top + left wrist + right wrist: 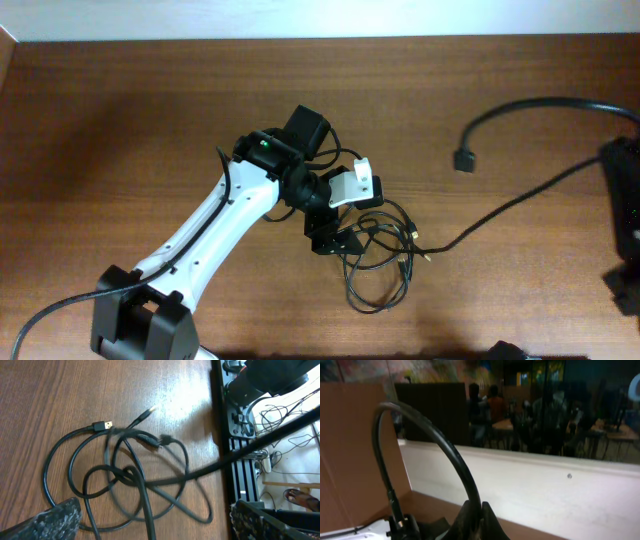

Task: Untangle cables

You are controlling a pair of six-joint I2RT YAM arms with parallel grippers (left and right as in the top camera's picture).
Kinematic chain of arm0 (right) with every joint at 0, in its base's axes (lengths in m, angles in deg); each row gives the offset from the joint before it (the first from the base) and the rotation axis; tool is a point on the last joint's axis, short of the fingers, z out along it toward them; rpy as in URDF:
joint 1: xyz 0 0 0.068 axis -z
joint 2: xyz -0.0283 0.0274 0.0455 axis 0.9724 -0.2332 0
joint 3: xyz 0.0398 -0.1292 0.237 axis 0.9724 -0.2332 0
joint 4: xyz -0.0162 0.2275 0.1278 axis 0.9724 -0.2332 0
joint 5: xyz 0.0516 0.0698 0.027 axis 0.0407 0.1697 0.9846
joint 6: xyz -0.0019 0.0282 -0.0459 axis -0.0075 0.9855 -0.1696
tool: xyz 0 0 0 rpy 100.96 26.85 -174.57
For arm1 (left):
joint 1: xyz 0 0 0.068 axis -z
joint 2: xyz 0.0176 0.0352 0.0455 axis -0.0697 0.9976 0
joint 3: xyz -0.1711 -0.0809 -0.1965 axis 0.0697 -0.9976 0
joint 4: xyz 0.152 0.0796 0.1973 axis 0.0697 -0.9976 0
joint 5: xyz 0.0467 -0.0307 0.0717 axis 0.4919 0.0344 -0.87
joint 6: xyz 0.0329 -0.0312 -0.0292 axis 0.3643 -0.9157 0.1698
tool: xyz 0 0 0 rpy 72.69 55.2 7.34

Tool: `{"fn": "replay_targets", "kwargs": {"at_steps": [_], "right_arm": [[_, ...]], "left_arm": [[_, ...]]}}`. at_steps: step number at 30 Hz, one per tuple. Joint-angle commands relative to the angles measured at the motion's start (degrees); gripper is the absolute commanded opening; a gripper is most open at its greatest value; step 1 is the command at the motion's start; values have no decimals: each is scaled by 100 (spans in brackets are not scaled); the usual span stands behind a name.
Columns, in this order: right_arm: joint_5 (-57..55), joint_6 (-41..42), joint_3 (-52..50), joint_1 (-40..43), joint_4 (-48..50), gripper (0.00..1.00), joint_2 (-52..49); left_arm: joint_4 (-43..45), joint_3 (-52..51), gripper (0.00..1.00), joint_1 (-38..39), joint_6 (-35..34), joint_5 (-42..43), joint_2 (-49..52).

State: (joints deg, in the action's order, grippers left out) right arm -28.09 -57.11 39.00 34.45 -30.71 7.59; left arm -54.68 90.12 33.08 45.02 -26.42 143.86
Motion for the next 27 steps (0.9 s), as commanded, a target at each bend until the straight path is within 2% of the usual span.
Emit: {"fn": "replay_targets", "kwargs": {"at_steps": [1,6,9,12,13,15,16,19,20,21,24,25,26,27], "right_arm": [[-177,-409,236,-31,68,4,-57],[-1036,-774,1445,-28,96,4,-57],[-1174,-903,1506,-31,-81,4,-85],[-4079,-1058,732,-28,-577,4,-927],[-4520,-1141,603,-28,-686,4,-1322],[-4636,-1137,553,90,-763,4,-2297],[-4242,-1104,553,271,-907,4,-2730],[-1928,-61,553,1305,-1650,4,-3742],[-136,122,553,2098,-1967,4,-4282],[505,120,553,2435,-2118,4,-4511],[1104,-52,551,3167,-2603,4,-5018],[1290,-210,533,3359,-2614,4,-5130],[1340,-210,525,3475,-2597,4,-5250],[1582,-210,520,3615,-2616,4,-5449]], "left_arm": [[-28,-11,98,2,-15,4,13],[-129,-11,98,2,-13,2,13],[-109,-11,97,2,-13,2,13],[-146,-11,97,2,-17,22,13],[-210,-11,97,2,-17,24,13],[-382,-11,96,2,-17,24,13],[-562,-11,94,2,-17,24,13],[-903,-11,86,2,-15,22,13],[-1012,-11,76,-4,-13,11,11],[-981,-9,69,-7,-11,-44,11],[-688,-7,69,-142,-15,-66,11],[-640,-7,76,-140,-17,-140,11],[-619,-7,75,-140,-17,-149,11],[-592,-7,69,-140,-17,-149,11]]}}
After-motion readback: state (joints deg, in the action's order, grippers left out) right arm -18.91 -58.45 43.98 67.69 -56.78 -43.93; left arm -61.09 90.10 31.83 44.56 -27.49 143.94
